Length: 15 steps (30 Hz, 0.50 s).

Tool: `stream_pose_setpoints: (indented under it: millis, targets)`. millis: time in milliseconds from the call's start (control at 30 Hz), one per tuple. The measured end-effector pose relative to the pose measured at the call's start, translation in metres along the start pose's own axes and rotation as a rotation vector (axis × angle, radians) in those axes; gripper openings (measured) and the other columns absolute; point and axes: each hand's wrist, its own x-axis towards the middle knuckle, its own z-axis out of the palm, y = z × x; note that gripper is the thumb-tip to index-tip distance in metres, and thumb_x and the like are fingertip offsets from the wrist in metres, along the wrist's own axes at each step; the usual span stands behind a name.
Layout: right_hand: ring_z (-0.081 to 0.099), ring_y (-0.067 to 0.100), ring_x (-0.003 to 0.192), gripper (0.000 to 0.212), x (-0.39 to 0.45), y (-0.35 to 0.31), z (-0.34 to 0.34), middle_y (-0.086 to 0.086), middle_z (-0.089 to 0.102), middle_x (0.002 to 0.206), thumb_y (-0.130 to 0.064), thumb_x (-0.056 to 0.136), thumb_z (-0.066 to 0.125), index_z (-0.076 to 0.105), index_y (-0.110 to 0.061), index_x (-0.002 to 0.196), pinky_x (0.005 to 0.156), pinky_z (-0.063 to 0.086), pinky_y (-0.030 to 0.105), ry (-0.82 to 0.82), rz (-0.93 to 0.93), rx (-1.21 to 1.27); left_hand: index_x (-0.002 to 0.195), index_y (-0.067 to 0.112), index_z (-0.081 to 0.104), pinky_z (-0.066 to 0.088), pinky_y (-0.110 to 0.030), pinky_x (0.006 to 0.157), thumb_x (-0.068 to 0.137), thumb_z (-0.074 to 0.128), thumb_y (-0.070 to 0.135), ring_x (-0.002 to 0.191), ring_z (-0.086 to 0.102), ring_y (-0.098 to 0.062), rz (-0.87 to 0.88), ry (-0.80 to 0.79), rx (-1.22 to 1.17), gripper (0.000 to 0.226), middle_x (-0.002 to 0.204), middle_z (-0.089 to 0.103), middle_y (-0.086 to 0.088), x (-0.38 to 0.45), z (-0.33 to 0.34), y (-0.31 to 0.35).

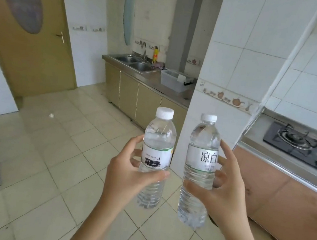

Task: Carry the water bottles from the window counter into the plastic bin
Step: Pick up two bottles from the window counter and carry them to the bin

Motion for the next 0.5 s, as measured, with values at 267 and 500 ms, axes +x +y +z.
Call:
stream_pose_setpoints:
  millis: [267, 500]
  targets:
    - [0.057, -0.007, 0.098, 0.113, 0.143, 0.023, 0.089, -0.026, 0.054, 0.123, -0.018, 0.051, 0.091, 0.028, -0.061, 0.134, 0.075, 0.048, 0.024, -0.002, 0.005, -0.003, 0.114, 0.066, 0.05, 0.057, -0.029, 0.074, 0.036, 0.089, 0.055, 0.083, 0.069, -0.003, -0.04, 0.008, 0.057, 0.087, 0.092, 0.072, 0.025, 0.174, -0.007, -0.039]
    - [0.056, -0.013, 0.095, 0.111, 0.287, 0.072, 0.151, -0.032, 0.055, 0.118, -0.012, 0.051, 0.091, 0.032, -0.058, 0.134, 0.07, 0.049, 0.017, -0.048, -0.019, 0.014, 0.11, 0.065, 0.053, 0.06, -0.036, 0.074, 0.037, 0.092, 0.051, 0.076, 0.071, -0.003, -0.081, 0.025, 0.058, 0.084, 0.09, 0.075, 0.02, 0.32, 0.013, -0.09]
